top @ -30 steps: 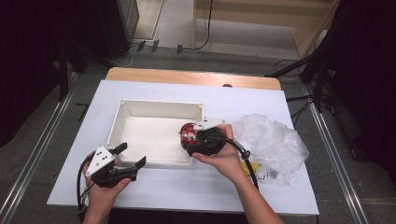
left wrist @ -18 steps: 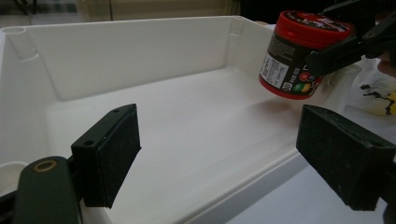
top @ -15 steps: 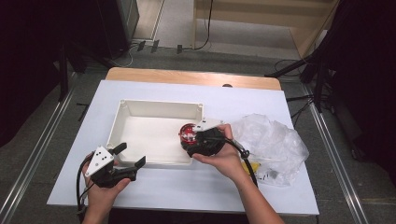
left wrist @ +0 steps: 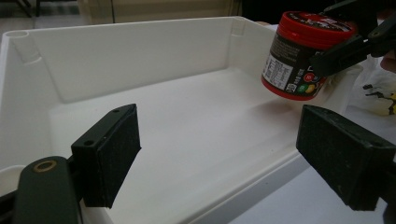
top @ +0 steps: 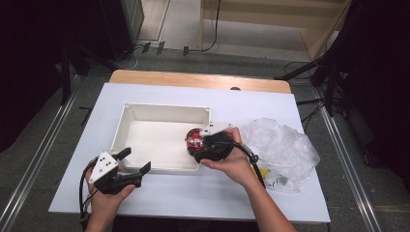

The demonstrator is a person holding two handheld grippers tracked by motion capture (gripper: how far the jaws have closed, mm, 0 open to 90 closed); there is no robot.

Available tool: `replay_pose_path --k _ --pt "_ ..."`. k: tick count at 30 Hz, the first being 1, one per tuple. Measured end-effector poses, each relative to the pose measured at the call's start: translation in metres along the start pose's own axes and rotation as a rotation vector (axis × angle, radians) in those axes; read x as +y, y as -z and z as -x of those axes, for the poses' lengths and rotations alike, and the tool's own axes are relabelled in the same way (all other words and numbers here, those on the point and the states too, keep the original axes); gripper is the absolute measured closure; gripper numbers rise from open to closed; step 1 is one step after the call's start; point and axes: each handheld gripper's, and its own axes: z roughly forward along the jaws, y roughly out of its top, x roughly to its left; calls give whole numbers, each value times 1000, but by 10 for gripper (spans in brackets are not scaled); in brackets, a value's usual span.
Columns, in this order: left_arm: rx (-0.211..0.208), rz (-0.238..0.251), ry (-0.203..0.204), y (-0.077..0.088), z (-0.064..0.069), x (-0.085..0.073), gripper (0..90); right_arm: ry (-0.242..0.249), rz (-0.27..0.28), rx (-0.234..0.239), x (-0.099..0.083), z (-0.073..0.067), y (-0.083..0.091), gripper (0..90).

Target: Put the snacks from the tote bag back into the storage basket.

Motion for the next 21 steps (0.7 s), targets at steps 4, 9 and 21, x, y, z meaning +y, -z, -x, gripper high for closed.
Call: replay_pose_path --k 4,9,21 --pt "1 -3 1 -1 0 0 140 21 -13 17 0 0 -1 261" --pt "3 -3 -2 -1 0 -1 140 36 -52 37 4 2 0 260" --pt "3 -7 -6 -1 -1 -1 140 69 -90 57 5 3 -1 254"
